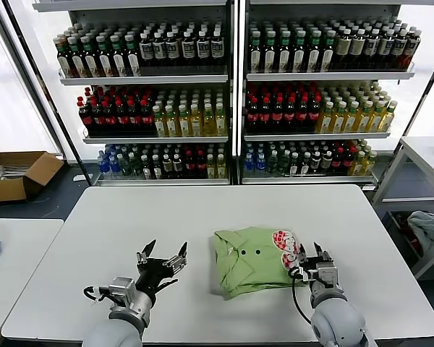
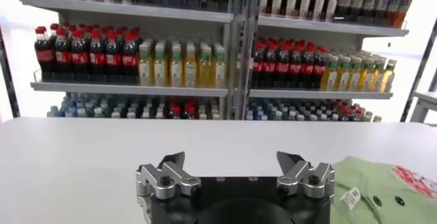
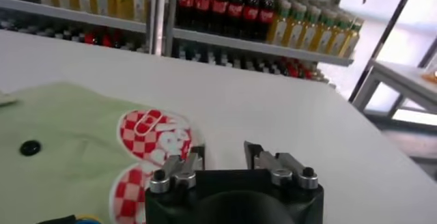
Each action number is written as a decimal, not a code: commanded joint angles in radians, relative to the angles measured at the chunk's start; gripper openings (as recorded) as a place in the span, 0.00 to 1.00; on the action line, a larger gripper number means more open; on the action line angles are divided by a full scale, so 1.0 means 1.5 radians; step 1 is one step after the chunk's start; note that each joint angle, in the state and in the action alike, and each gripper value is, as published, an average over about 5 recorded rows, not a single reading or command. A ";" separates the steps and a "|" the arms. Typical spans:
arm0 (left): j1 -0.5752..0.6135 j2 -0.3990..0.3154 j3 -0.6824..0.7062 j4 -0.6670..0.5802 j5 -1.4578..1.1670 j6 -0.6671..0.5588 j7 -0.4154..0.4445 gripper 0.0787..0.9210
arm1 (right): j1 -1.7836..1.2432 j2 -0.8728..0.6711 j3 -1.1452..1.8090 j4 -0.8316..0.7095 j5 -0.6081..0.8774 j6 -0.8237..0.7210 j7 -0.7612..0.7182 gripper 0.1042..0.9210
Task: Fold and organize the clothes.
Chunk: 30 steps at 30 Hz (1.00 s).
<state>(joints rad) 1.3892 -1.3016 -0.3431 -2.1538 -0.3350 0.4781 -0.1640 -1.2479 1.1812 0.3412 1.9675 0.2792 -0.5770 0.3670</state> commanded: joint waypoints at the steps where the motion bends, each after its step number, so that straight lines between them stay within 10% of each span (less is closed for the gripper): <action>1: 0.002 -0.004 0.009 0.004 0.004 0.000 0.000 0.88 | -0.050 0.019 -0.045 0.150 -0.073 -0.001 -0.026 0.46; 14: 0.025 0.000 -0.001 -0.001 0.004 -0.005 0.003 0.88 | -0.101 0.066 -0.160 0.135 0.057 -0.004 0.084 0.87; 30: 0.031 -0.005 0.006 0.004 0.006 -0.004 0.003 0.88 | -0.130 0.070 -0.089 0.105 0.080 -0.004 0.133 0.88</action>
<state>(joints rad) 1.4331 -1.3077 -0.3374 -2.1514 -0.3265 0.4719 -0.1597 -1.3960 1.2779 0.1819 2.1312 0.3734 -0.5836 0.5219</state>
